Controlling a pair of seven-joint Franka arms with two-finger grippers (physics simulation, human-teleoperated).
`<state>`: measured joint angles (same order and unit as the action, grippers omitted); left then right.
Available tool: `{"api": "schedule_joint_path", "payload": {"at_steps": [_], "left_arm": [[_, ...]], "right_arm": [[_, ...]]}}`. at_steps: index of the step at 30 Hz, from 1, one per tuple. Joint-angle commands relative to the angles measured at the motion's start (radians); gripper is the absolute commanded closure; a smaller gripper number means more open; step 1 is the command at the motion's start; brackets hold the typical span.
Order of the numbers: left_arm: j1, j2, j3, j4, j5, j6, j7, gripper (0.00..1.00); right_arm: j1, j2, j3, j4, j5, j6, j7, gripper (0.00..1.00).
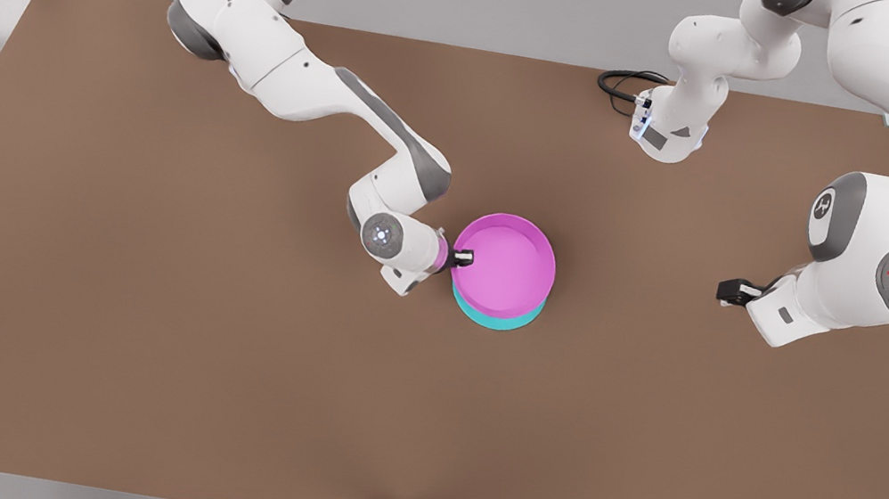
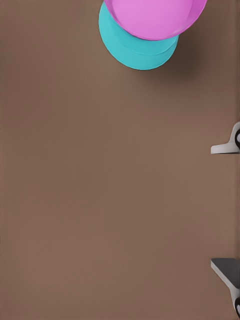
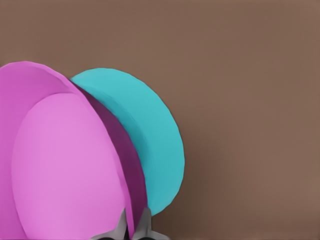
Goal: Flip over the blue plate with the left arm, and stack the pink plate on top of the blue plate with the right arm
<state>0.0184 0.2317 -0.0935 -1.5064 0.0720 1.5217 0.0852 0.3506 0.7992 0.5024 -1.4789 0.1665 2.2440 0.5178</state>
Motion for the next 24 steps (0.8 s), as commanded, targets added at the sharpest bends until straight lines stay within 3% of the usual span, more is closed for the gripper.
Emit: {"api": "schedule_joint_path", "payload": {"at_steps": [1, 2, 4, 10, 13, 14, 16, 17, 18, 19, 20, 24], "left_arm": [[0.0, 0.0, 0.0, 0.0, 0.0, 0.0, 0.001, 0.0], [0.0, 0.0, 0.0, 0.0, 0.0, 0.0, -0.001, 0.0], [0.0, 0.001, 0.0, 0.0, 0.0, 0.002, 0.001, 0.0], [0.0, 0.001, 0.0, 0.0, 0.0, 0.0, -0.001, 0.0], [0.0, 0.001, 0.0, 0.0, 0.0, 0.0, -0.001, 0.0], [0.0, 0.001, 0.0, 0.0, 0.0, 0.0, -0.001, 0.0], [0.0, 0.001, 0.0, 0.0, 0.0, 0.0, -0.001, 0.0], [0.0, 0.001, 0.0, 0.003, 0.002, 0.002, -0.001, 0.0], [0.0, 0.003, 0.0, 0.003, 0.0, 0.003, -0.001, 0.0], [0.0, 0.003, 0.0, 0.003, 0.0, 0.006, -0.001, 0.0], [0.0, 0.003, 0.0, 0.003, 0.0, 0.006, -0.001, 0.0], [0.0, 0.003, 0.0, 0.003, -0.001, 0.006, -0.001, 0.0]], "right_arm": [[0.001, 0.0, -0.002, 0.0, -0.008, -0.003, 0.005, 0.56], [0.004, 0.0, -0.005, 0.0, -0.01, -0.003, 0.005, 0.22], [0.005, 0.0, -0.005, 0.0, -0.015, -0.003, 0.004, 0.0], [-0.047, -0.015, -0.007, 0.061, -0.036, -0.067, -0.001, 0.0], [-0.22, -0.107, 0.004, 0.371, -0.229, -0.634, -0.077, 0.0], [-0.295, -0.113, 0.004, 0.432, -0.226, -0.726, -0.123, 0.0], [-0.501, -0.123, 0.001, 0.466, -0.117, -0.739, -0.227, 0.0], [-0.506, -0.251, -0.025, 0.373, -0.192, -0.748, -0.335, 0.0], [-0.414, -0.402, -0.178, 0.168, -0.255, -0.662, -0.332, 0.0], [-0.282, -0.463, -0.37, 0.078, -0.228, -0.643, -0.329, 0.0], [-0.259, -0.463, -0.415, 0.088, -0.19, -0.639, -0.346, 0.0], [-0.265, -0.462, -0.412, 0.094, -0.194, -0.639, -0.351, 0.0]]}}
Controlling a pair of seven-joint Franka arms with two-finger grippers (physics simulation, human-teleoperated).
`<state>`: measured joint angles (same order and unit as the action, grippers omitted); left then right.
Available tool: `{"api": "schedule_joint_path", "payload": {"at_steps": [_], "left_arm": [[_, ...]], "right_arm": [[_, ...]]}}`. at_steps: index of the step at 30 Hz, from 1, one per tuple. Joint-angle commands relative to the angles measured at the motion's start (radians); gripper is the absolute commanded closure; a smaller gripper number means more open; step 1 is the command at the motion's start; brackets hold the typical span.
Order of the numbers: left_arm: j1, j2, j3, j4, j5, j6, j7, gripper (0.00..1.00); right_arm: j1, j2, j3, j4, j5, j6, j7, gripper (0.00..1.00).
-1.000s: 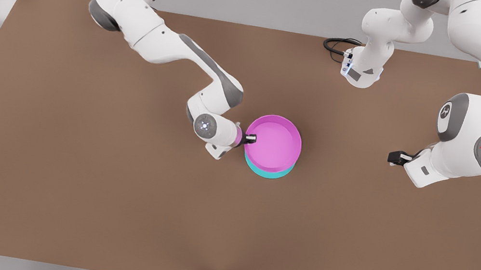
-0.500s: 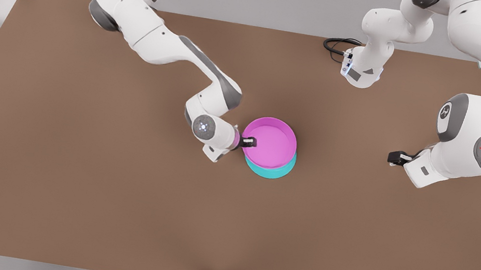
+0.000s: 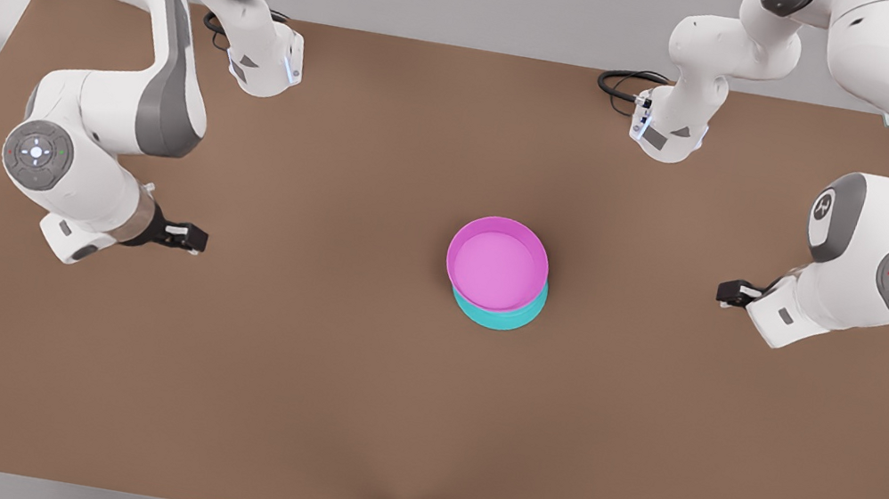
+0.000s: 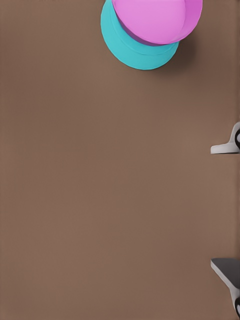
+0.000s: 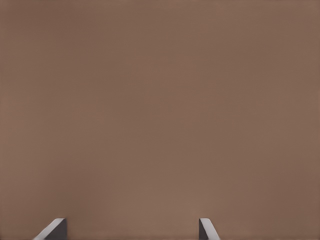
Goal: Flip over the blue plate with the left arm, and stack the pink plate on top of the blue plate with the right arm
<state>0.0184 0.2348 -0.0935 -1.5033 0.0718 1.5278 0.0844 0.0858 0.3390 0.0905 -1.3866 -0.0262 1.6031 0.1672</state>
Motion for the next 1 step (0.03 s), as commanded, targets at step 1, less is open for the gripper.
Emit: {"api": "schedule_joint_path", "payload": {"at_steps": [1], "left_arm": [[0.0, -0.002, 0.0, 0.0, 0.0, 0.0, 0.0, 0.0]], "right_arm": [[0.0, 0.0, 0.0, 0.0, 0.0, 0.0, 0.002, 0.0]]}}
